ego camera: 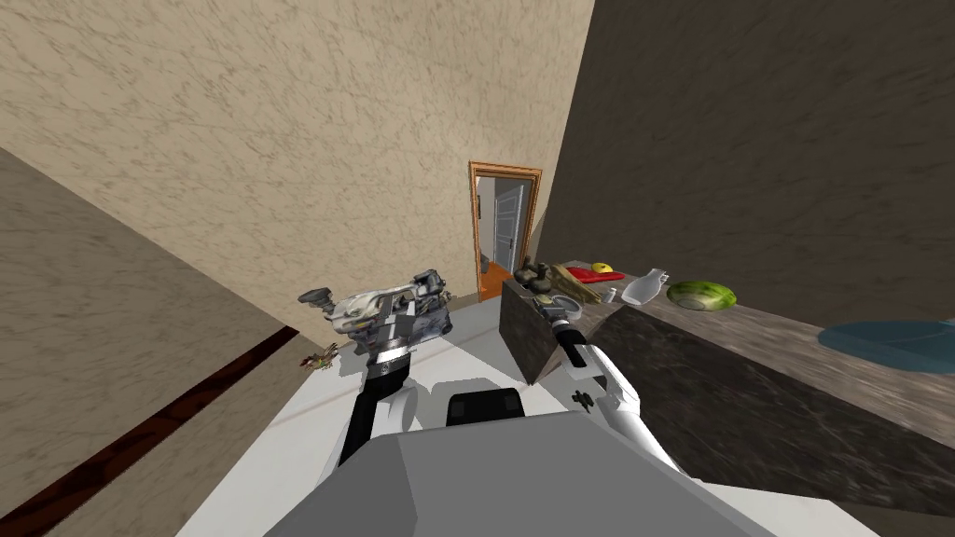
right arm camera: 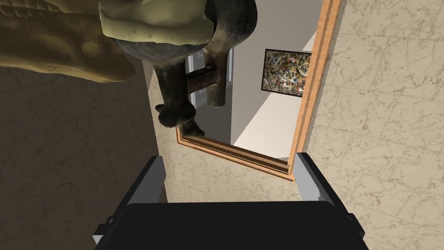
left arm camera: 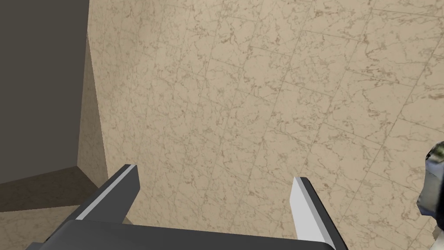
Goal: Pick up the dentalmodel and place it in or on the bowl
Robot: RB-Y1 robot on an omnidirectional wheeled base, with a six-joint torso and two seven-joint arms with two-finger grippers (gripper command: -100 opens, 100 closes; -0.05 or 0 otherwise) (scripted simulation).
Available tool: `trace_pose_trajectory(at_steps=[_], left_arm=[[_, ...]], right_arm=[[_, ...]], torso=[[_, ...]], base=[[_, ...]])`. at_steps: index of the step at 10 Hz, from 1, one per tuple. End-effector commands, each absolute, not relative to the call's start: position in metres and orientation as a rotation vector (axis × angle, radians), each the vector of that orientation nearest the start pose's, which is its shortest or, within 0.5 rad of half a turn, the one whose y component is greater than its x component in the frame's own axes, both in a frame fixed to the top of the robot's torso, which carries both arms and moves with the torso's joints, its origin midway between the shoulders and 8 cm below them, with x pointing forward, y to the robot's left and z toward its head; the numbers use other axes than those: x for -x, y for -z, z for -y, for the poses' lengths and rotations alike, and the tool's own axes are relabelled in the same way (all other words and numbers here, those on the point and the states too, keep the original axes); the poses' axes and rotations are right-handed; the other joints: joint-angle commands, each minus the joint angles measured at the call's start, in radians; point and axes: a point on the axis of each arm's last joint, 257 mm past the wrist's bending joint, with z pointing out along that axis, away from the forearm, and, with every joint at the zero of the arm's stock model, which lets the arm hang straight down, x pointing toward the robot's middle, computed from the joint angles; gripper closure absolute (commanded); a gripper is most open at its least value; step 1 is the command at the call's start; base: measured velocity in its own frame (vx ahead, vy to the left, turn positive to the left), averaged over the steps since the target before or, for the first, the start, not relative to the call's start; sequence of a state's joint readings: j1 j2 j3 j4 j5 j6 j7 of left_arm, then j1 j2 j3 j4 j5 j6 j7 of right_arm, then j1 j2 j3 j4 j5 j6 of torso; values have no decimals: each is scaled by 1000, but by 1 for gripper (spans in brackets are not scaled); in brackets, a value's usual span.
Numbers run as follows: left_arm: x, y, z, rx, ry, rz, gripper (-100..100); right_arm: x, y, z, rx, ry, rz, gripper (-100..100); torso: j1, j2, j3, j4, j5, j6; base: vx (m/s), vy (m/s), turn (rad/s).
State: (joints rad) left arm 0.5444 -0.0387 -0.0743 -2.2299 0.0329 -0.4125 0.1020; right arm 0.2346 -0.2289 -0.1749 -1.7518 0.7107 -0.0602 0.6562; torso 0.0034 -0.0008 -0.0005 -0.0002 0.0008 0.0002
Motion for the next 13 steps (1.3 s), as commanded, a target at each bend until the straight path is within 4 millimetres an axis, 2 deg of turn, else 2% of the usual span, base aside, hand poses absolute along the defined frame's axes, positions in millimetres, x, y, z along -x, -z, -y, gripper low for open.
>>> trace_pose_trajectory(at_steps=[1, 2, 4, 5, 8, 9, 13], left_arm=[[-365, 31, -269, 905, 1429, -646, 0], [-365, 31, -269, 905, 1429, -646, 0], [-365, 31, -269, 905, 1429, -646, 0], [-365, 31, -269, 905, 1429, -646, 0], [-365, 31, -269, 905, 1429, -646, 0], [-365, 31, -269, 905, 1429, -646, 0], [-365, 31, -269, 905, 1429, -646, 0]], right_arm=[[-469, 224, 412, -9, 307, -1593, -100], [-469, 224, 412, 0, 316, -1593, -100], [-469, 242, 439, 74, 465, -1647, -100], [-469, 243, 439, 80, 471, -1650, -100], [-464, 266, 478, 192, 679, -1722, -100], [-464, 266, 478, 196, 682, -1723, -100], [-455, 285, 521, 330, 904, -1792, -100]], torso=[[0, 0, 0, 0, 0, 0], [1, 0, 0, 0, 0, 0], [0, 0, 0, 0, 0, 0], [0, 0, 0, 0, 0, 0], [0, 0, 0, 0, 0, 0], [1, 0, 0, 0, 0, 0], [-1, -1, 0, 0, 0, 0]], base=[[26, 81, 116], [22, 54, 21], [24, 52, 82], [20, 38, 25], [20, 54, 77], [17, 43, 10], [28, 42, 65]])
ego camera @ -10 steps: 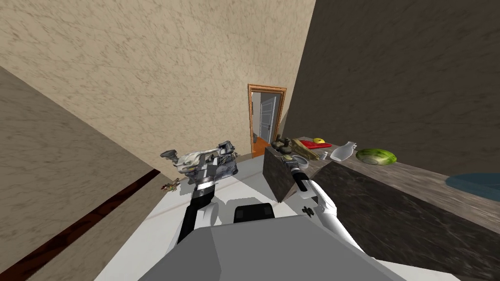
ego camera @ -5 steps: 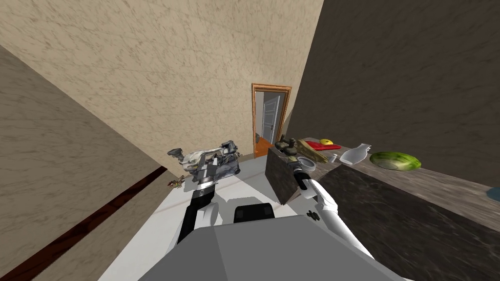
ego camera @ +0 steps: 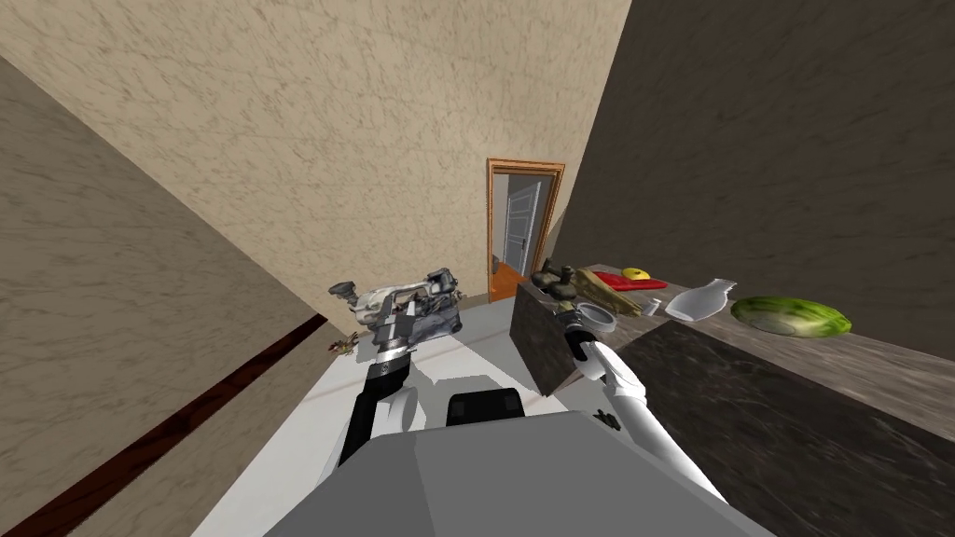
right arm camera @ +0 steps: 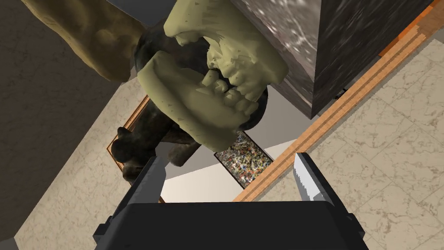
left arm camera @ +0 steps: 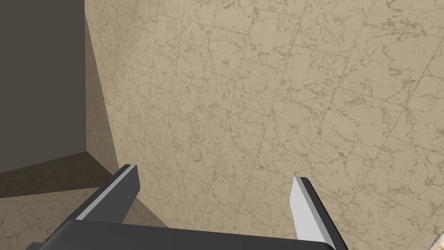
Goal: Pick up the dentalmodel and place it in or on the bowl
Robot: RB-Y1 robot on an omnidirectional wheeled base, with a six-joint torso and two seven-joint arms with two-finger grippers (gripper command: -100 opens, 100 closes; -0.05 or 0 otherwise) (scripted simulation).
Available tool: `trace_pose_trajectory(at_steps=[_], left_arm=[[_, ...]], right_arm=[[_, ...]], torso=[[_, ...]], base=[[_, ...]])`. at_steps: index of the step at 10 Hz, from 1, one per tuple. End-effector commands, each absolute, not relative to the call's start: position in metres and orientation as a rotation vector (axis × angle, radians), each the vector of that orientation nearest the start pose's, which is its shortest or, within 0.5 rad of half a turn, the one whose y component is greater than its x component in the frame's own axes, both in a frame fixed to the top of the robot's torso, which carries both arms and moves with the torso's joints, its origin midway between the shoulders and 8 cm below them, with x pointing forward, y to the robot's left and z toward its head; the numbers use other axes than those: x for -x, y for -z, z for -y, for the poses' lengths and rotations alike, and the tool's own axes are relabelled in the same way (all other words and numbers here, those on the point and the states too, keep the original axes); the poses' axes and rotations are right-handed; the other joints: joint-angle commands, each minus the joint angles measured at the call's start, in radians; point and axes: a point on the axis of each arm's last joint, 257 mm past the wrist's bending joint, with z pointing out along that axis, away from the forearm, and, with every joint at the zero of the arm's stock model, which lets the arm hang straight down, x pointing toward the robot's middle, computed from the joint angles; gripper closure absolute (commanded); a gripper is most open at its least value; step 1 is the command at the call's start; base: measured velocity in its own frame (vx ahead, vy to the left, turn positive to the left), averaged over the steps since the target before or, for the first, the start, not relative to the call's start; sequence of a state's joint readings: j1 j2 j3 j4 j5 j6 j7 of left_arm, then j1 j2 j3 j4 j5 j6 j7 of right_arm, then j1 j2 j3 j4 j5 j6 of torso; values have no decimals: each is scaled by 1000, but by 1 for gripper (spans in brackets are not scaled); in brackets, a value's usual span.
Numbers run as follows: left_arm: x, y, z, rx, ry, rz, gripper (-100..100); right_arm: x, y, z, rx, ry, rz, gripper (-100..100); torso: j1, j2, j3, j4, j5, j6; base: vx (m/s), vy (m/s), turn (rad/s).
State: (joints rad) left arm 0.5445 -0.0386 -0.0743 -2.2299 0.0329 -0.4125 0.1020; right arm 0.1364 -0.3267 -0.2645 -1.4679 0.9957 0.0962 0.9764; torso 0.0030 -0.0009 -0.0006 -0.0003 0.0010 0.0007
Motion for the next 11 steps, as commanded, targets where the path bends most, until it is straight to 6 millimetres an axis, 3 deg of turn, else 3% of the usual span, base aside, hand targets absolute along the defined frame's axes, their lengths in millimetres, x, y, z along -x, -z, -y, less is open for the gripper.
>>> trace_pose_trajectory(at_steps=[1, 4, 6, 7, 8, 11], left_arm=[[-365, 31, -269, 905, 1429, -646, 0], [-365, 31, -269, 905, 1429, -646, 0], [-365, 31, -269, 905, 1429, -646, 0], [-365, 31, -269, 905, 1429, -646, 0], [-365, 31, -269, 905, 1429, -646, 0], [-365, 31, -269, 904, 1429, -646, 0]], right_arm=[[-453, 288, 529, 357, 948, -1805, -100], [-446, 295, 552, 432, 1064, -1835, -100], [-446, 294, 551, 424, 1059, -1835, -100], [-446, 295, 551, 427, 1059, -1835, 0], [-452, 293, 559, 380, 1102, -1848, -100], [-461, 293, 567, 312, 1156, -1871, -100]], torso=[[0, 0, 0, 0, 0, 0], [-1, 1, 1, 0, 0, 0], [-2, 1, 1, 0, 0, 0], [-2, 2, 1, 0, 0, 0], [-3, 2, 1, 0, -1, 0], [-13, 12, 7, 3, -3, 0]], base=[[15, 46, 50], [11, 36, 46], [9, 14, 7], [0, 0, 0], [-101, -72, 310], [-155, -148, 288]])
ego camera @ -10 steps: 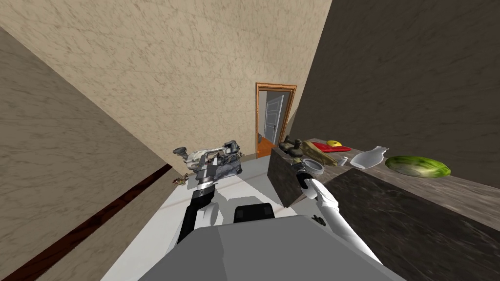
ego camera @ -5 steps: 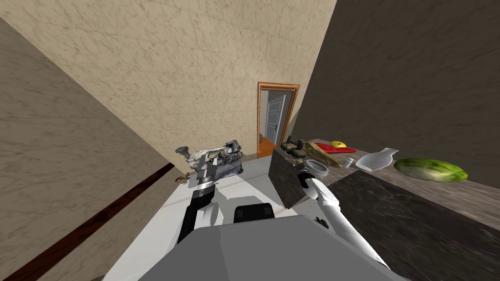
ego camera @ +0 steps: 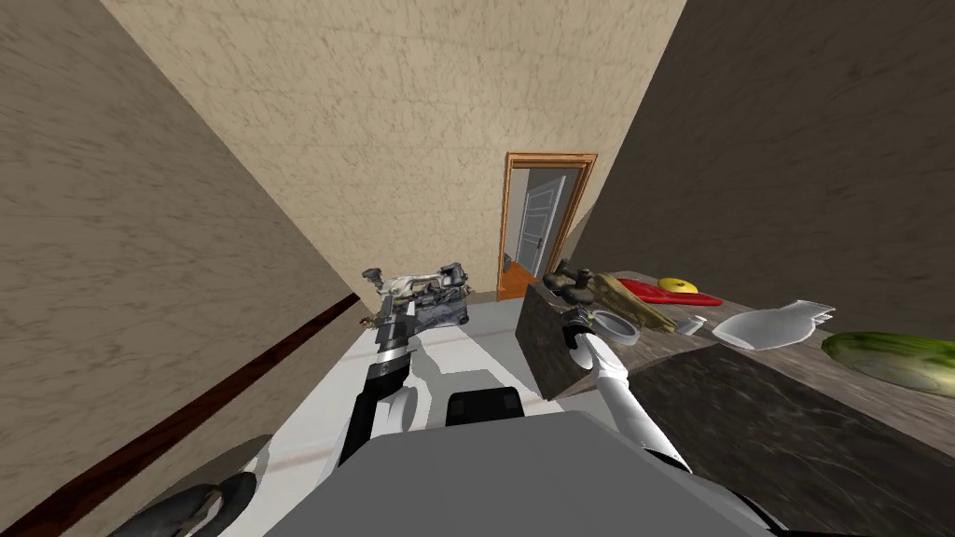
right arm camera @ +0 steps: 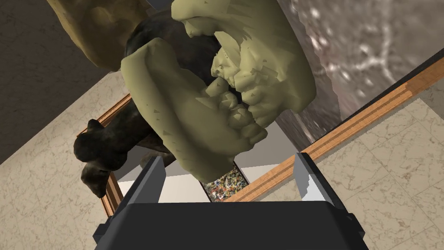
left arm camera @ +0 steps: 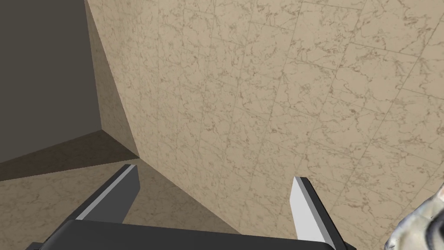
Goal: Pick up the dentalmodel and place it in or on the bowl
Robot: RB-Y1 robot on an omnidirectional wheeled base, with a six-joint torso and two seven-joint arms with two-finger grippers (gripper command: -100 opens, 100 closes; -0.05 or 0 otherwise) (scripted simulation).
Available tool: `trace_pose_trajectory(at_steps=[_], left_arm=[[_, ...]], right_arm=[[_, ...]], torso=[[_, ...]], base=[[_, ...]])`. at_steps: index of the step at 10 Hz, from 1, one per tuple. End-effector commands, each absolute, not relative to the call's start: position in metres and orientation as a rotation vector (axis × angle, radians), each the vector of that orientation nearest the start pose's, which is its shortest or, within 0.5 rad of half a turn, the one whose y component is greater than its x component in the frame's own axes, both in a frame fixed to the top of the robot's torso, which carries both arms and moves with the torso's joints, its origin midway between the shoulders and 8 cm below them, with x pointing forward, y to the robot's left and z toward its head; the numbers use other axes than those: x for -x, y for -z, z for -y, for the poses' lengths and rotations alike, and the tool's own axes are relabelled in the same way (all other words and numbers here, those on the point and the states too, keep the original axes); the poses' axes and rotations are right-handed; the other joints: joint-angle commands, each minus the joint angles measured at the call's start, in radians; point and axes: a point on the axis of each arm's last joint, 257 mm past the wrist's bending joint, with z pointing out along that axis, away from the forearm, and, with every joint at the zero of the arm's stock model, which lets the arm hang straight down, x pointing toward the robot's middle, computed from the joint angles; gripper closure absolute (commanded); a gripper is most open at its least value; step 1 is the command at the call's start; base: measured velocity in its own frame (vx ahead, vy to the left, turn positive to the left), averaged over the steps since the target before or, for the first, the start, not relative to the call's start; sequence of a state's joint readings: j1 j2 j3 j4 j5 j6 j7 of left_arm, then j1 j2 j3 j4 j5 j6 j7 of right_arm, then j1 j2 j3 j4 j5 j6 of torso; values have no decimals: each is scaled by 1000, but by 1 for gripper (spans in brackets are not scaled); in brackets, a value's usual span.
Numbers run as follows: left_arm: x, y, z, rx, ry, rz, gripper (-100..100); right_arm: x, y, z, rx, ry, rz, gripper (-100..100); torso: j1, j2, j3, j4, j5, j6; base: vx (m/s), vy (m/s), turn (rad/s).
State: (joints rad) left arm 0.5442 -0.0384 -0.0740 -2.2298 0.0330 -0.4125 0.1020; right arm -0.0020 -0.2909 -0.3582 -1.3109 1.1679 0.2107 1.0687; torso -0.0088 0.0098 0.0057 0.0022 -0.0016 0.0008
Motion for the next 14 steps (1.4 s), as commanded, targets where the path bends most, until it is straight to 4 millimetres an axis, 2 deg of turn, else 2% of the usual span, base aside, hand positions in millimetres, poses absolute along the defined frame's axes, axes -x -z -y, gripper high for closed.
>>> trace_pose_trajectory(at_steps=[1, 6, 7, 11, 12, 13, 14], left_arm=[[-365, 31, -269, 904, 1429, -646, 0], [-365, 31, -269, 904, 1429, -646, 0], [-365, 31, -269, 905, 1429, -646, 0], [-365, 31, -269, 905, 1429, -646, 0], [-365, 31, -269, 905, 1429, -646, 0], [-365, 31, -269, 905, 1429, -646, 0], [-365, 31, -270, 905, 1428, -646, 0]], right_arm=[[-463, 293, 569, 290, 1171, -1880, -100], [-473, 296, 569, 222, 1211, -1914, -100], [-473, 296, 569, 219, 1214, -1916, 100], [-473, 296, 569, 220, 1213, -1916, 100], [-473, 296, 569, 220, 1213, -1916, 0], [-469, 294, 570, 248, 1198, -1900, 100], [-466, 293, 570, 269, 1185, -1890, 100]], torso=[[0, 0, 0, 0, 0, 0], [1, 0, 0, 0, 0, 0], [3, -4, -2, -1, 1, 1], [7, -10, -6, -2, 2, 1], [7, -10, -6, -2, 2, 1], [7, -10, -6, -2, 2, 1], [10, -16, -8, -3, 3, 4]], base=[[-132, -129, 232], [-131, -88, 202], [-12, -9, -9], [-1, -1, 1], [0, 0, 0], [141, 60, -275], [203, 130, -401]])
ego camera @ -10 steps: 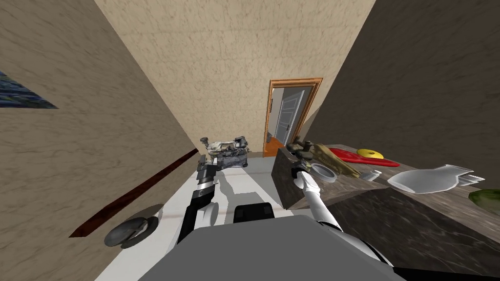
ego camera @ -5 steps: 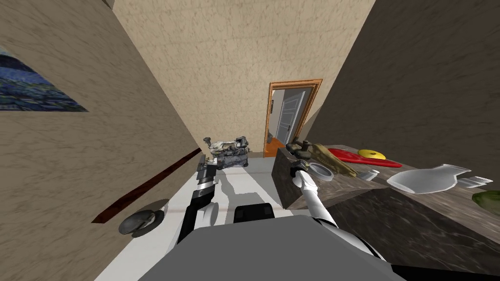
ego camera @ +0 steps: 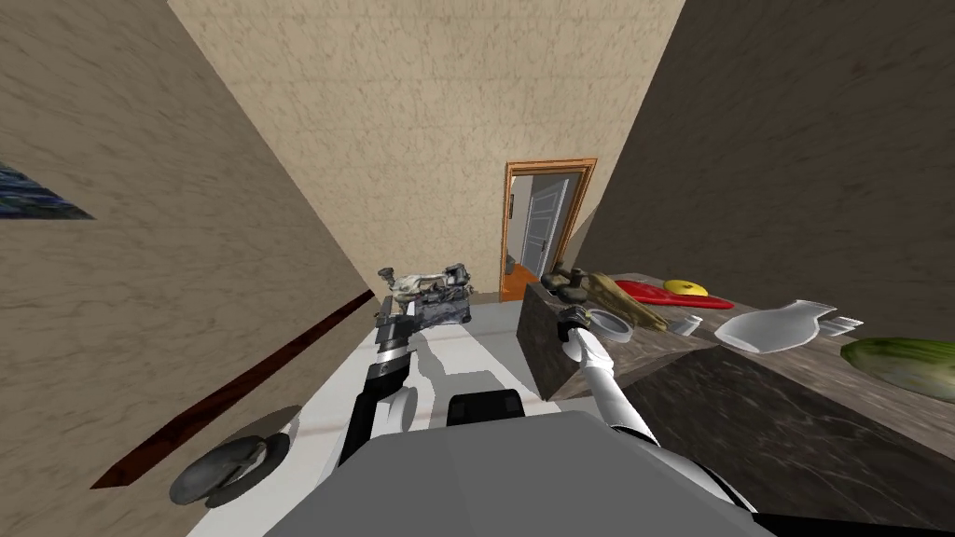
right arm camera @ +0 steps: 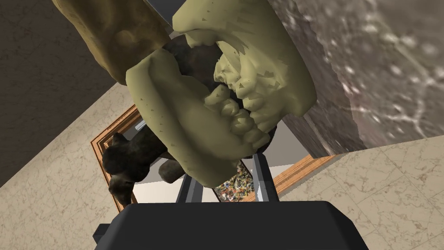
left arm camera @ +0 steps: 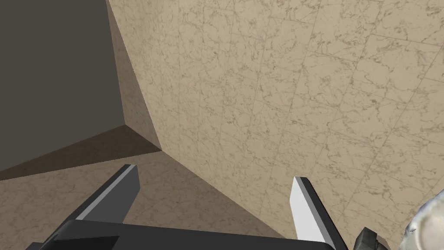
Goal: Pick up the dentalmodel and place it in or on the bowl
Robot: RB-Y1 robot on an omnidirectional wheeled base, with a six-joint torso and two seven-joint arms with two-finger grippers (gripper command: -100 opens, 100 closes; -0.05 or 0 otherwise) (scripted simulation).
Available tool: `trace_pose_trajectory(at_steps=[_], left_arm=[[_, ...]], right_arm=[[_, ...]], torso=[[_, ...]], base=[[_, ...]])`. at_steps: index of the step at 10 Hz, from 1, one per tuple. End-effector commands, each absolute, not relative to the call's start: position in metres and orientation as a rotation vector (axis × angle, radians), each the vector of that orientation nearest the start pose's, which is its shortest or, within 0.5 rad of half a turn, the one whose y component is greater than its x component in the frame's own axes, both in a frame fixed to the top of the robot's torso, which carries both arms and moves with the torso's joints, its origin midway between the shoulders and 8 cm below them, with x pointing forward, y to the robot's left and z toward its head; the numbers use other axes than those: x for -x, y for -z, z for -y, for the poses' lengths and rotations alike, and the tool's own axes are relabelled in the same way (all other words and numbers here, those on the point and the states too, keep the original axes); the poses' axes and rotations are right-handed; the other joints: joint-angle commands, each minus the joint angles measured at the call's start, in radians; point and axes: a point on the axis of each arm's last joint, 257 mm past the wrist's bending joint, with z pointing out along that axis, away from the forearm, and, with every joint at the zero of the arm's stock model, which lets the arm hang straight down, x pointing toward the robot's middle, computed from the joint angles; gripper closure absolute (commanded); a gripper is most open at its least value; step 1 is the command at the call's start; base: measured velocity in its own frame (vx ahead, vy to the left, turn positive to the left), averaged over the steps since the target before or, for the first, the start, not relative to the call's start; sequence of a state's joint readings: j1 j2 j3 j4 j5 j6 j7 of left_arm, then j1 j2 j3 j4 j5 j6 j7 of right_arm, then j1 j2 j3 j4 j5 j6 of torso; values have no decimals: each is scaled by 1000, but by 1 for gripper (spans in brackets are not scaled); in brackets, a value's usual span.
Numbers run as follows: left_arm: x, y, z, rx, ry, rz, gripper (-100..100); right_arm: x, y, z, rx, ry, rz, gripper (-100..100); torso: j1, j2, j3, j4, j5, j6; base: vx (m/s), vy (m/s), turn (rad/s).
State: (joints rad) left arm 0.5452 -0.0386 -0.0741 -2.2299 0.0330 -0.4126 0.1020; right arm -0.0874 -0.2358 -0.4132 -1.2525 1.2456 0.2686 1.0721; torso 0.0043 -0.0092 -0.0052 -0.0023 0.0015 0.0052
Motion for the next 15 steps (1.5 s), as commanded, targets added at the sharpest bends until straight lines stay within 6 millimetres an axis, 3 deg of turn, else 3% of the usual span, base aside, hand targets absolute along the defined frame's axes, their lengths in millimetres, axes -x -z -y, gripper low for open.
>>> trace_pose_trajectory(at_steps=[1, 8, 9, 10, 15], left_arm=[[-365, 31, -269, 905, 1429, -646, 0], [-365, 31, -269, 905, 1429, -646, 0], [-365, 31, -269, 905, 1429, -646, 0], [-365, 31, -269, 905, 1429, -646, 0], [-365, 31, -269, 905, 1429, -646, 0]], right_arm=[[-463, 293, 569, 290, 1171, -1880, 100], [-448, 295, 555, 410, 1076, -1840, 100], [-447, 295, 554, 413, 1072, -1840, 0], [-450, 295, 554, 430, 1061, -1837, 100], [-453, 288, 576, 489, 1060, -1829, 100]], torso=[[0, 0, 0, 0, 0, 0], [-1, 2, 1, 0, 0, -2], [-4, 4, 2, 1, 0, -4], [-7, 7, 4, 2, -1, -3], [4, 12, 5, -2, -4, -3]], base=[[168, 139, -279], [117, 101, -211], [8, 10, 10], [-2, 110, -49], [-32, 161, -105]])
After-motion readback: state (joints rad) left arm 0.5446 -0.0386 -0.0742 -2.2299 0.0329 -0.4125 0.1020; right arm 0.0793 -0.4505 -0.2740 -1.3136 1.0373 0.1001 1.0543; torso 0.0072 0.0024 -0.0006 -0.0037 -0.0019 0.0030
